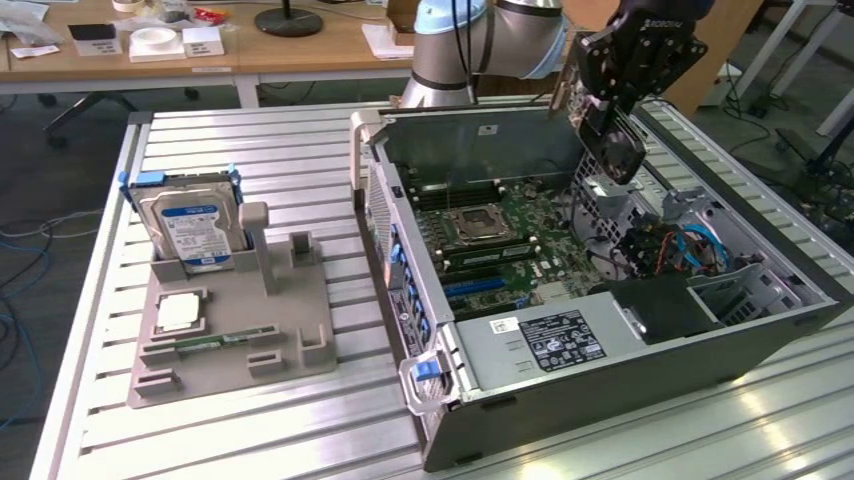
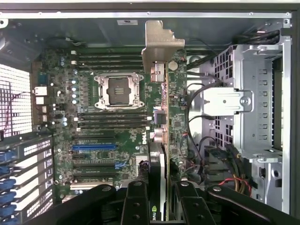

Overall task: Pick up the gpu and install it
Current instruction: 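Pick up the gpu and move the gpu toward the slot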

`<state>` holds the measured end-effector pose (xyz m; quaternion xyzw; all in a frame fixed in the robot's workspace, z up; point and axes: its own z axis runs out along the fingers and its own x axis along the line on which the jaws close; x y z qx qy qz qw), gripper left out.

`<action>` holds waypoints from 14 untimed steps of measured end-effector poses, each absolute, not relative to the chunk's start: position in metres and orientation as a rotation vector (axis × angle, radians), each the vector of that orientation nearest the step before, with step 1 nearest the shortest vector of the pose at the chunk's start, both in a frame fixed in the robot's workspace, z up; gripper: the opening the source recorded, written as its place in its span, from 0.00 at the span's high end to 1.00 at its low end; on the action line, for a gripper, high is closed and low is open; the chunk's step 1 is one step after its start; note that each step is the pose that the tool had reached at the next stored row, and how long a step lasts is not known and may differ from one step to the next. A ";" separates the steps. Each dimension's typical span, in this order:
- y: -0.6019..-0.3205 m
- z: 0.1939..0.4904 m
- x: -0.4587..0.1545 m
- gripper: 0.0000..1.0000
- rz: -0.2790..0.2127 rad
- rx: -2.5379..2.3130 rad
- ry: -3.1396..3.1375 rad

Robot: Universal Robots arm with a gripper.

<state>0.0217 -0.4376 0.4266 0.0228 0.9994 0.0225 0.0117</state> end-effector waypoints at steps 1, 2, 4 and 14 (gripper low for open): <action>-0.438 0.427 0.023 0.73 0.070 0.071 3.116; -0.438 0.426 0.024 0.73 0.070 0.071 3.116; -0.438 0.426 0.024 0.73 0.070 0.071 3.116; -0.437 0.423 0.028 0.73 0.070 0.071 3.116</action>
